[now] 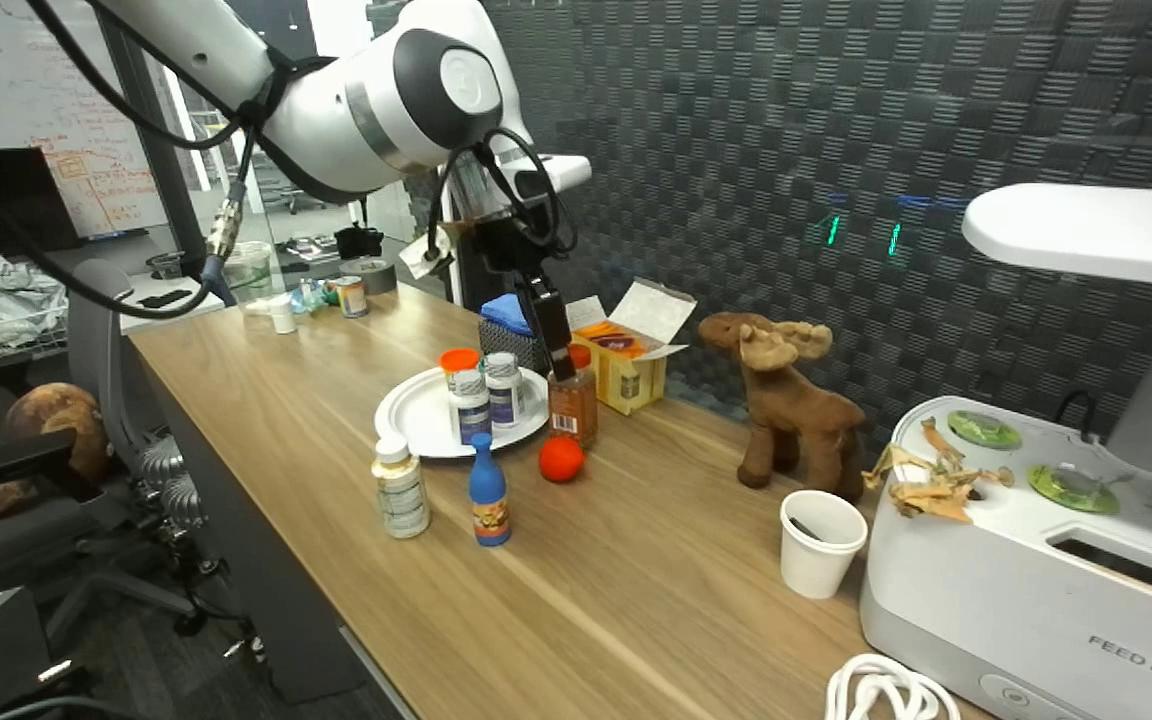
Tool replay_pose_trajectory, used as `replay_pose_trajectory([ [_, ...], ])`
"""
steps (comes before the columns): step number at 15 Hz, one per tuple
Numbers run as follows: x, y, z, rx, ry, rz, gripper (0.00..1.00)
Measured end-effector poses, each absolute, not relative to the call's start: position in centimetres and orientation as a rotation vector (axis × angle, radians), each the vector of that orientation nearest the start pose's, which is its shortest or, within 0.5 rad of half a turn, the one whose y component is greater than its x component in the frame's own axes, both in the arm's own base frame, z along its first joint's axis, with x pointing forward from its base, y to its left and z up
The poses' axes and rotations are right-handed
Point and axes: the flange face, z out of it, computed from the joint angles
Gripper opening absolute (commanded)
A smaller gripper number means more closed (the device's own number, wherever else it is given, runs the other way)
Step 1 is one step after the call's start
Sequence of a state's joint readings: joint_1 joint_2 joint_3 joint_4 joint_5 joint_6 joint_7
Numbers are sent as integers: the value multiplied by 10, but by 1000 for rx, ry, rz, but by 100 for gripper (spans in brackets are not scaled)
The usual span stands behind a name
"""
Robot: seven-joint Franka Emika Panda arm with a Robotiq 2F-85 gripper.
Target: Put the bottles and orange plushie around the white plate on the white plate
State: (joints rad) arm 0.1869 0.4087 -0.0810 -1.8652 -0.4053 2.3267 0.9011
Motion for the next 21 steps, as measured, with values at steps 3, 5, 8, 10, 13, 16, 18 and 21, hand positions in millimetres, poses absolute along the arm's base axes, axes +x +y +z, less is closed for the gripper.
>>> replay_pose_trajectory([
  [3,631,93,330,-3356,811,-428,23],
  [5,623,114,353,-3409,771,-527,23],
  [8,605,152,388,-3455,688,-675,23],
  [10,590,183,404,-3449,601,-736,23],
  [13,566,225,418,-3426,463,-773,23],
  [16,548,249,416,-3414,368,-774,23],
  [18,541,254,404,-3400,316,-755,23],
  [21,533,248,375,-3368,261,-681,23],
])
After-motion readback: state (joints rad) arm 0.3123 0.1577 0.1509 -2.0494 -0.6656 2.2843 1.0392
